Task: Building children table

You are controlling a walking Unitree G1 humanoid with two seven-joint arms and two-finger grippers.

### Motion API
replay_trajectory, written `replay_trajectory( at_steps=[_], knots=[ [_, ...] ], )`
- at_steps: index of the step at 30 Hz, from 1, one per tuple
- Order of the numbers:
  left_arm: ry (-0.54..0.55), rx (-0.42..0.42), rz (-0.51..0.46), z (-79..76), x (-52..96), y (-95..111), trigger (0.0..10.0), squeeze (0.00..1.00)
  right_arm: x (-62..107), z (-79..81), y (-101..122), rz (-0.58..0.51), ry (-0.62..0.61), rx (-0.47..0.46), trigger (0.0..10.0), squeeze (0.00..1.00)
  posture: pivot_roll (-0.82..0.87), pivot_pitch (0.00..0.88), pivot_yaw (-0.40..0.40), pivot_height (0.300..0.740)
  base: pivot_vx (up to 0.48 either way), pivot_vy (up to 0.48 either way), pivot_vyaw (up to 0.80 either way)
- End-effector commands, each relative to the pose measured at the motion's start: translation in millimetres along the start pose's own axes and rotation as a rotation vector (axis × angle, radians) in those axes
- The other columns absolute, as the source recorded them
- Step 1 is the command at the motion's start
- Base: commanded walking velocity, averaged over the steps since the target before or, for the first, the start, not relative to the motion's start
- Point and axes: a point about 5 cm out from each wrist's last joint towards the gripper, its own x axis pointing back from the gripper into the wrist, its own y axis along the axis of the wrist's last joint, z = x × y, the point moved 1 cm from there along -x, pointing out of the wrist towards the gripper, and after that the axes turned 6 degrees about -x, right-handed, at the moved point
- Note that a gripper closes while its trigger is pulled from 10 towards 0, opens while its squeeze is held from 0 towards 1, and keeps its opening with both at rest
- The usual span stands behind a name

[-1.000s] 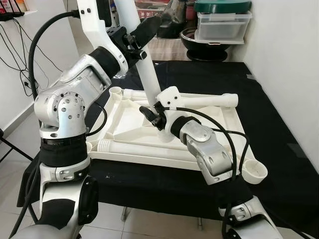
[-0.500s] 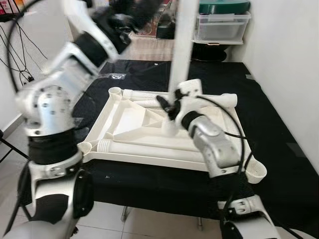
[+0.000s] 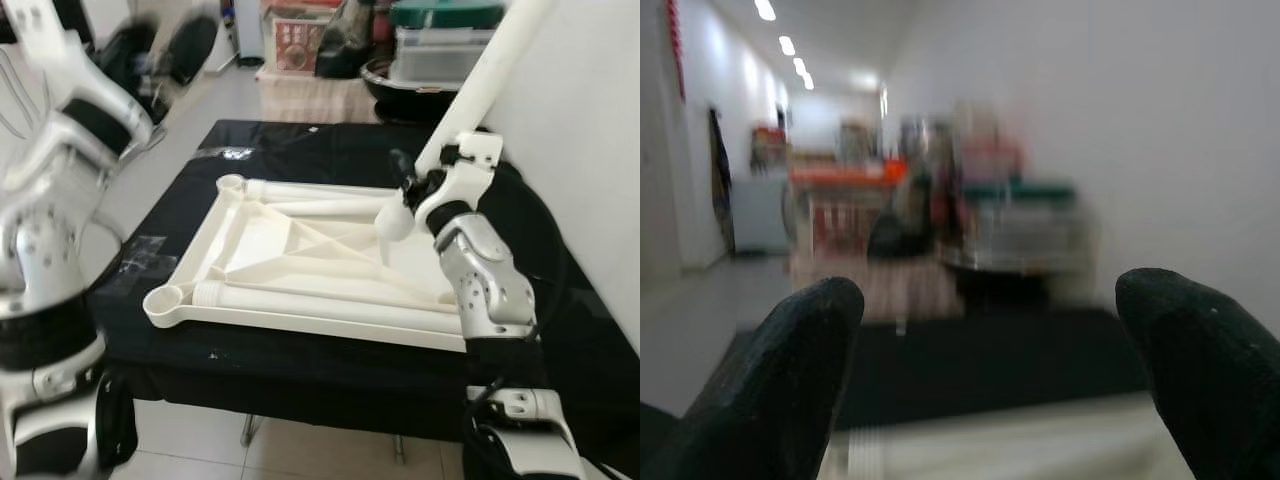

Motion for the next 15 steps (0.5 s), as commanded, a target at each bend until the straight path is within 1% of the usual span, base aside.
replay_trajectory(
  at_steps=[1, 2, 3, 4, 5, 7, 8, 10, 12, 15],
  knots=[
    [0.003, -0.033, 0.071, -8.1, 9.8, -20.4, 10.0, 0.0, 8.4, 5.8, -0.7, 0.004, 0.04, -0.005, 10.0, 0.0, -0.09, 0.028, 0.004, 0.74, 0.0, 0.0, 0.0],
    [0.006, -0.018, 0.118, -14.1, 20.2, -35.5, 10.0, 0.0, 15.5, 5.8, -2.6, 0.006, 0.049, -0.014, 10.0, 0.0, -0.09, 0.029, 0.006, 0.74, 0.0, 0.0, 0.0],
    [0.006, -0.018, 0.118, -14.1, 20.2, -35.5, 10.0, 0.0, 15.5, 5.8, -2.6, 0.006, 0.049, -0.014, 10.0, 0.0, -0.09, 0.029, 0.006, 0.74, 0.0, 0.0, 0.0],
    [0.01, -0.008, 0.138, -19.0, 25.9, -42.1, 10.0, 0.0, 20.1, 7.1, -3.7, 0.008, 0.059, -0.013, 10.0, 0.0, -0.1, 0.036, 0.01, 0.74, 0.0, 0.0, 0.0],
    [0.045, 0.019, 0.156, -25.4, 34.2, -50.7, 10.0, 0.0, 28.4, 9.1, -6.7, 0.02, 0.08, -0.028, 10.0, 0.0, -0.1, 0.036, 0.008, 0.74, 0.0, 0.0, 0.0],
    [0.054, 0.026, 0.158, -26.6, 35.9, -52.3, 10.0, 0.0, 30.2, 9.5, -7.4, 0.023, 0.085, -0.032, 10.0, 0.0, -0.1, 0.036, 0.008, 0.74, 0.0, 0.0, 0.0],
    [0.09, 0.023, 0.147, -28.0, 39.0, -55.8, 10.0, 0.0, 39.0, 9.7, -17.9, 0.059, 0.099, 0.003, 10.0, 0.0, -0.09, 0.035, 0.004, 0.74, 0.0, 0.0, 0.0],
    [0.105, 0.027, 0.142, -29.2, 41.0, -57.9, 10.0, 0.0, 44.3, 9.7, -24.0, 0.079, 0.106, 0.02, 10.0, 0.0, -0.09, 0.034, 0.002, 0.74, 0.0, 0.0, 0.0],
    [0.107, 0.03, 0.14, -30.2, 42.1, -58.7, 10.0, 0.0, 46.1, 9.9, -25.1, 0.084, 0.107, 0.022, 10.0, 0.0, -0.09, 0.034, 0.002, 0.74, 0.0, 0.0, 0.0],
    [0.111, 0.026, 0.14, -36.3, 50.5, -65.6, 10.0, 0.0, 53.2, 11.0, -27.6, 0.094, 0.112, 0.021, 10.0, 0.0, -0.09, 0.031, 0.004, 0.74, 0.0, 0.0, 0.0]
  ],
)
